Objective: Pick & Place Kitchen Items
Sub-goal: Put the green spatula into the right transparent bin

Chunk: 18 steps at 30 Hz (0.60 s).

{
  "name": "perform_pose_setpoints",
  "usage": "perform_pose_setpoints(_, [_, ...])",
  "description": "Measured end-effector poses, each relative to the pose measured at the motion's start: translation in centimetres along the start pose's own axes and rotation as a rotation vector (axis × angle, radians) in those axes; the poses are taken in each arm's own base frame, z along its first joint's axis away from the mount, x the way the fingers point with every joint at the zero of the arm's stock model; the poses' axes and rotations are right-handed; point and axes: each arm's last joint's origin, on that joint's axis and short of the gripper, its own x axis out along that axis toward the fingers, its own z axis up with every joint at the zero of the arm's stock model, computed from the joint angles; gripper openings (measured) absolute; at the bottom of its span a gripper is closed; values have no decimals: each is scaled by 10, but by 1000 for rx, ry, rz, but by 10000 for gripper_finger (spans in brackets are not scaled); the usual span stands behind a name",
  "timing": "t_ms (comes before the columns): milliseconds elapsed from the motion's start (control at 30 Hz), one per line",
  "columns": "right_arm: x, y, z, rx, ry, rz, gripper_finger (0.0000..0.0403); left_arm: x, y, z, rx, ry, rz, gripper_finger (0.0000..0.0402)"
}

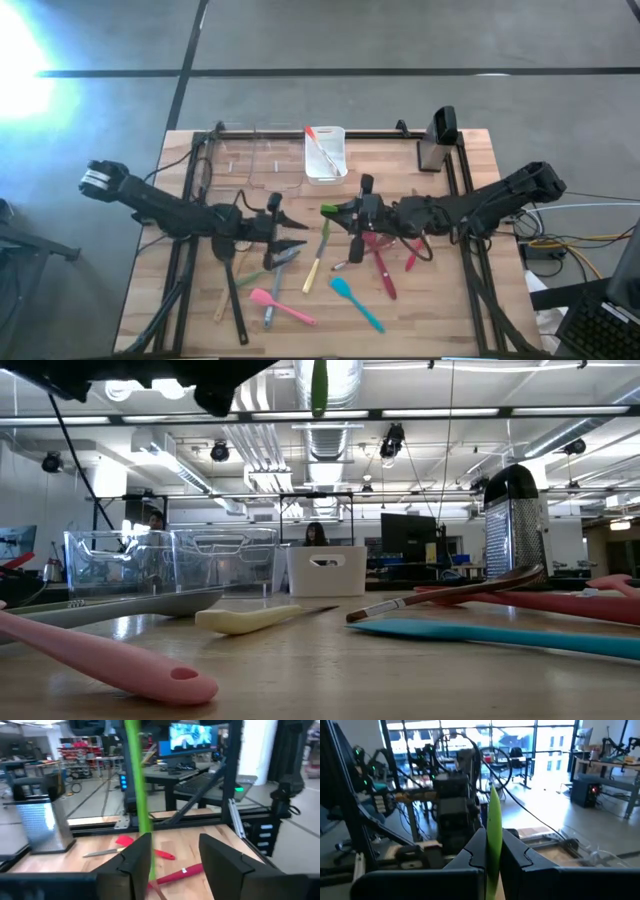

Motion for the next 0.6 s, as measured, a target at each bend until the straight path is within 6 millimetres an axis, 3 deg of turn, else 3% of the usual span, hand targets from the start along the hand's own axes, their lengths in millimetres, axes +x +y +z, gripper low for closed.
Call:
perform_pose_setpoints(333, [0, 0, 3, 8, -9, 45, 13, 41, 5, 7, 62, 21, 24, 172])
perform_pose_setpoints(600, [0, 1, 1, 2, 11, 46, 13, 43, 13, 6, 63, 100, 49, 172])
